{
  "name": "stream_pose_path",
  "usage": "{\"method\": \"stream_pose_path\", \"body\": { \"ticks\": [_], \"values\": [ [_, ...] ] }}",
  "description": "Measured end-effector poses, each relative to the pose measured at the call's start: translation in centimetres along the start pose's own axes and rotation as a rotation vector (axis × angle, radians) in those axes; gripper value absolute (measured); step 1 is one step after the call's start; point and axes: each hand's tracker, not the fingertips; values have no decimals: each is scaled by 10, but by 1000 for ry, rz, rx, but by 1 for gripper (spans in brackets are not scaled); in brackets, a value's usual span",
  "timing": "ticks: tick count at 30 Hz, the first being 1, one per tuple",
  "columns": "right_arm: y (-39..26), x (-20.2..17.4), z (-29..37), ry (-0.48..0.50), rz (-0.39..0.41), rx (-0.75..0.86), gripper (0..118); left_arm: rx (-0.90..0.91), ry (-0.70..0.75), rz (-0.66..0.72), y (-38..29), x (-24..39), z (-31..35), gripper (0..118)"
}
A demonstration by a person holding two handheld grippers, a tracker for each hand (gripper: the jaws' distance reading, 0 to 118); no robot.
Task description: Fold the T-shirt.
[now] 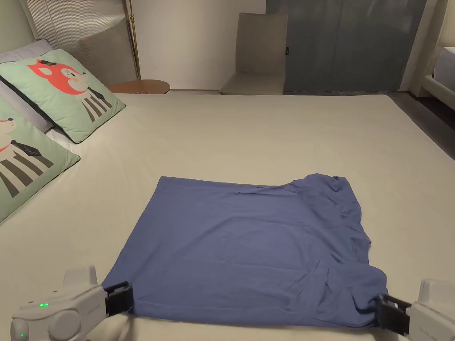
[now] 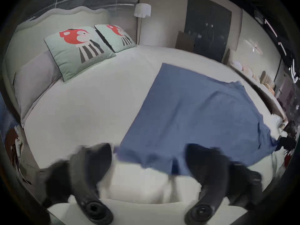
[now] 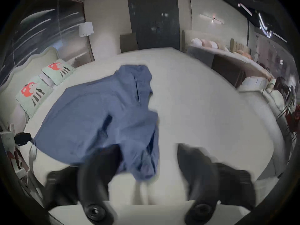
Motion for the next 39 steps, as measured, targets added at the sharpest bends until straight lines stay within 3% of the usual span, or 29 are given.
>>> {"method": "stream_pose_path", "body": {
  "ticks": [3,13,15,16,18,19,20,29,39],
  "values": [
    [28,-10,13,14,1,157,108,126,-48,25,30,17,20,109],
    [88,-59,56,9,77,473,106,558,-104,-127,91,86,87,108],
    [91,-70,63,-5,100,528,102,618,-91,-152,93,103,101,102],
    [92,-74,66,-21,106,551,95,645,-88,-159,93,108,105,93],
    [92,-82,67,-42,128,580,64,664,-105,-182,93,113,106,49],
    [91,-85,68,-50,142,592,40,667,-115,-193,92,116,106,15],
    [91,-87,68,-53,144,597,4,667,-124,-198,92,118,106,1],
    [90,-92,68,-44,160,606,1,590,-125,-203,84,109,83,0],
    [84,-90,66,-23,163,570,1,132,-51,-216,56,44,25,0]
  ]
}}
